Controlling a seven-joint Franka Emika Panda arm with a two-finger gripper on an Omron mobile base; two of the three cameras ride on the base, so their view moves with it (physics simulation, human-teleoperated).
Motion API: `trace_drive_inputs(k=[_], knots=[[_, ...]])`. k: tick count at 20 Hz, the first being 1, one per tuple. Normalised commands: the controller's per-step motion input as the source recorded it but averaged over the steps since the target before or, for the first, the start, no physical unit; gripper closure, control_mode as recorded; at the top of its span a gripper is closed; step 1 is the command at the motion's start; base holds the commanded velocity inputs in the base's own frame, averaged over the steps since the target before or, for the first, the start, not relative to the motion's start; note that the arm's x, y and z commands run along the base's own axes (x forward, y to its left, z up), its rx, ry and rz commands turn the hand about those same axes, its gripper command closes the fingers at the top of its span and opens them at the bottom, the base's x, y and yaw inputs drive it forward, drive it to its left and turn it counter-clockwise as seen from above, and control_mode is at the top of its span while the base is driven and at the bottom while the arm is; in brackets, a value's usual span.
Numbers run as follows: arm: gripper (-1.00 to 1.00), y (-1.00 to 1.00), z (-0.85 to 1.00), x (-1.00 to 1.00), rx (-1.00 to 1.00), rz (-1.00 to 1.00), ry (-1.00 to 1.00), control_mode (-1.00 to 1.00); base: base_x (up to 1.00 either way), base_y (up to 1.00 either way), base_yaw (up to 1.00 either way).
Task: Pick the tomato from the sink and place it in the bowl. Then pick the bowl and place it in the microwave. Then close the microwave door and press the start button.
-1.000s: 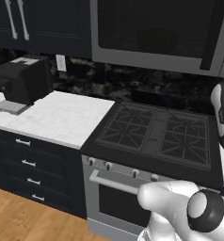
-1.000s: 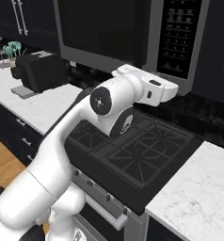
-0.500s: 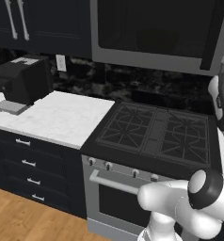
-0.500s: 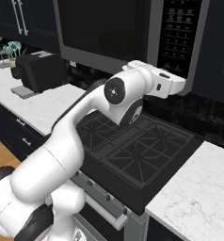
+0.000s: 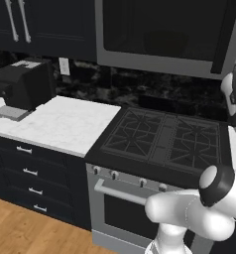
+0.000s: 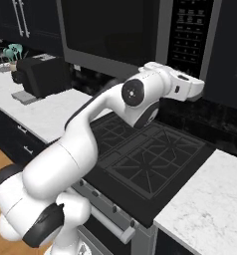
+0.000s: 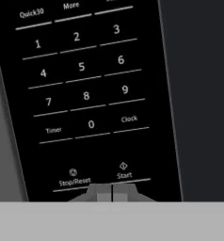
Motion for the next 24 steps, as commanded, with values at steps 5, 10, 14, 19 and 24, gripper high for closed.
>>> trace_drive_inputs(k=[5, 10, 14, 19, 24], knots=[[1.0, -0.11, 0.0, 0.18, 0.0, 0.0, 0.0, -1.0, 0.0, 0.0, 0.0], [1.0, -0.05, 0.0, 0.48, 0.0, 0.0, 0.0, -1.0, 0.0, 0.0, 0.0], [1.0, -0.41, -0.09, 0.64, 0.03, 0.01, 0.0, -1.0, 0.0, 0.0, 0.0], [1.0, -0.14, -0.1, 0.23, 0.02, 0.02, -0.04, -1.0, 0.0, 0.0, 0.0], [1.0, 0.05, 0.18, -0.64, -0.01, 0.0, -0.22, -1.0, 0.0, 0.0, 0.0]])
